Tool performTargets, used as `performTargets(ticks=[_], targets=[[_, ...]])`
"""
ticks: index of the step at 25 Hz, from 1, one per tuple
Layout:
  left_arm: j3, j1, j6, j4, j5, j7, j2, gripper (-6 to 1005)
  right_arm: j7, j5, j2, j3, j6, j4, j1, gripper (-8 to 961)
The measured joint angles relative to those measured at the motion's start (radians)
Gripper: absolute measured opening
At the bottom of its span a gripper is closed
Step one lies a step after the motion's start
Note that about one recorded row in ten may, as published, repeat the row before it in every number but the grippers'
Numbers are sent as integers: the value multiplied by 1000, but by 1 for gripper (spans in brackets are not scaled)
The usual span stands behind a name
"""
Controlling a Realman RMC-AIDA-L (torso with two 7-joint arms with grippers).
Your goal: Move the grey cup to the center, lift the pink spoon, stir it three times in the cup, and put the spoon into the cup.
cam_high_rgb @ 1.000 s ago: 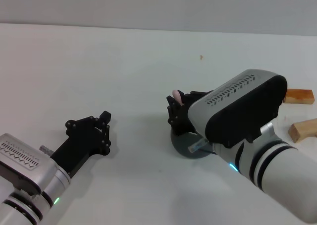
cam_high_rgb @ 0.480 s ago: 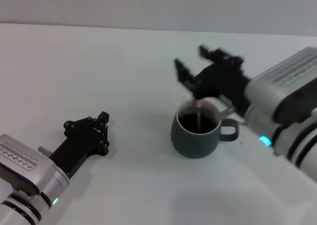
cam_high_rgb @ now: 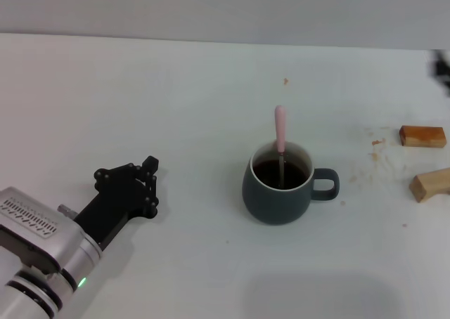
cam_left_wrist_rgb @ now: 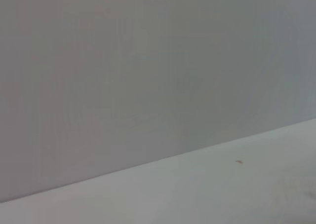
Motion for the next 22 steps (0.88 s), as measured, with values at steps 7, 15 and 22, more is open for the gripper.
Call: performTargets(ticks=[7,15,22], targets=[[0,-18,-24,-9,0,0,-3,-2,514,-721,-9,-154,-879,-133,158,586],[-32,-13,-7,-16,0,0,-1,-2,1761,-1397,-1,-682,-1575,-943,167,584],[-98,13,43,-6,0,5,3,-2,2451,-1165,-12,-880,-1616,-1164,76,582]])
